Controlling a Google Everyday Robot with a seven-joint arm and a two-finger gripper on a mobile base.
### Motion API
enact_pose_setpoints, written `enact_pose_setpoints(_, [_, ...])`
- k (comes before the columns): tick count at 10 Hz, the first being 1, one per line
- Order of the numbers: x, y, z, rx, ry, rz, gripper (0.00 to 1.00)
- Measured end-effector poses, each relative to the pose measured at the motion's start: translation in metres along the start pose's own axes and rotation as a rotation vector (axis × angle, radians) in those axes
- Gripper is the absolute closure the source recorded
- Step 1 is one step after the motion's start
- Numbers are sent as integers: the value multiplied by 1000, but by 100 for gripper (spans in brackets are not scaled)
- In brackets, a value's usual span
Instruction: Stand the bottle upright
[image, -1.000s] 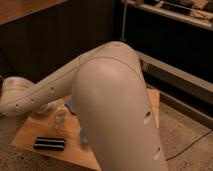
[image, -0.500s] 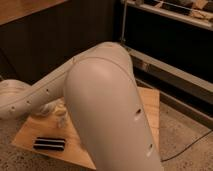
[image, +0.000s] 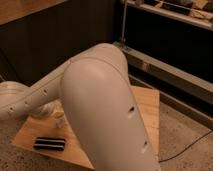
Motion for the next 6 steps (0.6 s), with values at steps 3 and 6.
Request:
enact_pose_setpoints(3, [1,-3,-4,-6,-5,4,20])
enact_pose_setpoints(6, [3,-6,-5,-14,-8,5,20])
